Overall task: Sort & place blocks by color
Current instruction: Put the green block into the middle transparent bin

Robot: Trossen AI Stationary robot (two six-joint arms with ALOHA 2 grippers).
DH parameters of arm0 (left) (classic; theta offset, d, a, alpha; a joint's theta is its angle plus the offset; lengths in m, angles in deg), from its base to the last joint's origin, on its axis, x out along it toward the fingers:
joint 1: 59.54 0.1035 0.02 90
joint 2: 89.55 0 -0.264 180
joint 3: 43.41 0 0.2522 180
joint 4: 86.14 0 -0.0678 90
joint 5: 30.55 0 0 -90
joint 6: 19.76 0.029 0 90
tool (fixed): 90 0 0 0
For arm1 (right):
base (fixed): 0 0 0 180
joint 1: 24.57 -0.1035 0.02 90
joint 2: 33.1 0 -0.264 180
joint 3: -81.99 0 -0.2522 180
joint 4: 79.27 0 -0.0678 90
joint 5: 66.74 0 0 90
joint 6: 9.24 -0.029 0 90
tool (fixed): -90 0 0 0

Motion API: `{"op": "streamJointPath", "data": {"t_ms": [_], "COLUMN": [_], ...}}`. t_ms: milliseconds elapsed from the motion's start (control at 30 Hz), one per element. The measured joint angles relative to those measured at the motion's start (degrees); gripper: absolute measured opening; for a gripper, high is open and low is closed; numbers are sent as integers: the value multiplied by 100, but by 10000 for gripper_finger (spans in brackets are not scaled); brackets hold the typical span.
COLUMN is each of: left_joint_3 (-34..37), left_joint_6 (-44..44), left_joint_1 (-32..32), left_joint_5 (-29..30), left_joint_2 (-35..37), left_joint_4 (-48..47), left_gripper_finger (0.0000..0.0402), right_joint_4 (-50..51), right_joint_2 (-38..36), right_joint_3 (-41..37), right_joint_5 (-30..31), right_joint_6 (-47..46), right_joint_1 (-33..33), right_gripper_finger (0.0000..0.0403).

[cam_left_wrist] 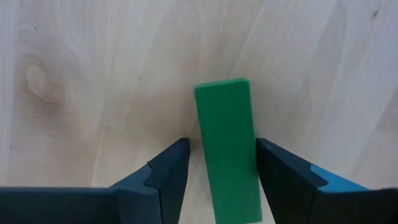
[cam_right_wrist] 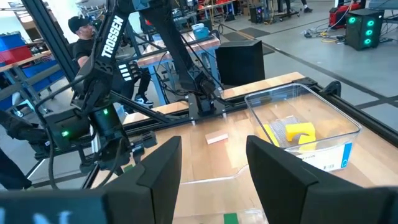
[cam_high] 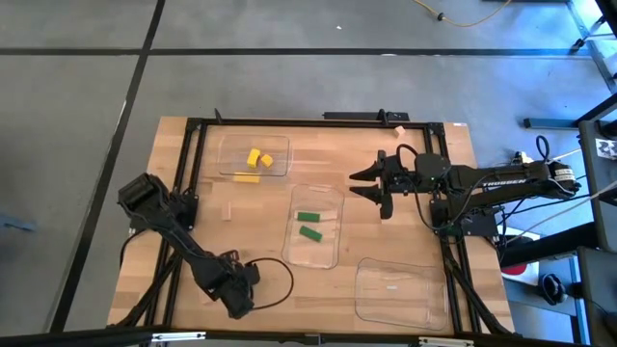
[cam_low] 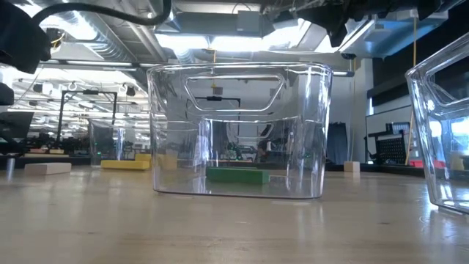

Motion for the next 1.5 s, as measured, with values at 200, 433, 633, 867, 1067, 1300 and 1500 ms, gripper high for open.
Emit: {"op": "streamJointPath", "data": {"t_ms": [200, 433, 633, 867, 1067, 1300, 1500], "left_joint_3": [-13, 15, 43, 56, 488, 1714, 2321], "left_joint_6": [-337, -225, 494, 1854, 3070, 4618, 4507], "left_joint_1": [51, 207, 506, 1274, 2594, 4555, 5546], "left_joint_5": [36, -107, -23, 702, 1393, 183, -914], "left_joint_2": [-152, 13, 647, 2084, 3692, 4829, 4526], "left_joint_4": [-89, -101, -658, -1787, -1089, 2770, 5217], "left_gripper_finger": [174, 90, 90, 90, 90, 90, 90], "right_joint_4": [0, 13, 39, 71, 80, 81, 70], "right_joint_2": [0, 0, -2, -2, -2, 5, 11], "right_joint_3": [0, 0, 0, 0, 0, 0, 0], "right_joint_5": [10, 10, 8, 8, 6, 6, 6], "right_joint_6": [-2, -2, 0, -2, -2, -24, -24], "right_joint_1": [0, -1, 0, -2, 0, -2, -2], "right_gripper_finger": [184, 184, 184, 184, 184, 184, 184]}}
